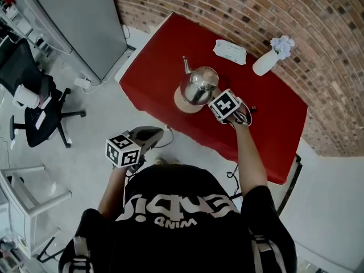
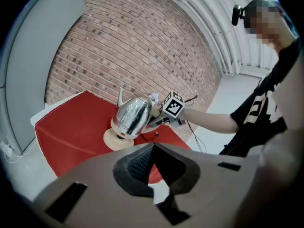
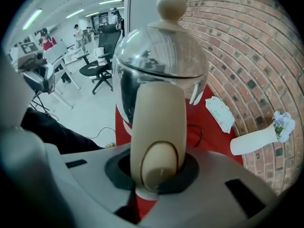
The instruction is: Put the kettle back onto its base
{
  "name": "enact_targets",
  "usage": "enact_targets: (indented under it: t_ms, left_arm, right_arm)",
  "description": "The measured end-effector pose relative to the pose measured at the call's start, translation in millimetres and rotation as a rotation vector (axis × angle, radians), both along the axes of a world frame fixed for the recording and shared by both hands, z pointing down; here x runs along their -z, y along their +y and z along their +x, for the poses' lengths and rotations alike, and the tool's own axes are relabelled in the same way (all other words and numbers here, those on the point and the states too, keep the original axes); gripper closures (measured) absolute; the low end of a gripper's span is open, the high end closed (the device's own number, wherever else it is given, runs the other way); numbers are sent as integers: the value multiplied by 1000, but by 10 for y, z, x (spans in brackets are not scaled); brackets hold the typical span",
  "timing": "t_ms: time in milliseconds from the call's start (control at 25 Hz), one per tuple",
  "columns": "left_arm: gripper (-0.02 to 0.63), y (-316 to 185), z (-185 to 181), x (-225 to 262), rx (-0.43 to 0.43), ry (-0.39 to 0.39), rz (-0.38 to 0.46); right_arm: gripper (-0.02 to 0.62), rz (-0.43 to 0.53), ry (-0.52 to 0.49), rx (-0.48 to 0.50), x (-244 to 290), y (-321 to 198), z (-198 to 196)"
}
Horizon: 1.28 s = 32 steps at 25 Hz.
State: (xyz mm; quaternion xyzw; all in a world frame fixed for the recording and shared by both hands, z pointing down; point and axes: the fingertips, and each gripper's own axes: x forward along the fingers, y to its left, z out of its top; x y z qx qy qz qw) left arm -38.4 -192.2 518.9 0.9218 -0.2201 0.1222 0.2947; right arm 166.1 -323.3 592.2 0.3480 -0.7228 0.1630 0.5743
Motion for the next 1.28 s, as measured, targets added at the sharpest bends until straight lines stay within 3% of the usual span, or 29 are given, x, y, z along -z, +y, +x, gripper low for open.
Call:
enact_targets:
  t_ms: [560,800,1280]
  left_arm:
    - [598,-13,-146,7,32,3,-8]
    - [598,-5,-157,4,36,2,-10]
    - [597,33,-99,19,27,10,-10]
  right_arm:
    - [529,-37,44,20,-304,39,-140]
    - [529,-59,-2,2,-358,79,-191]
    - [529,-88,45,21,-407,138,-250]
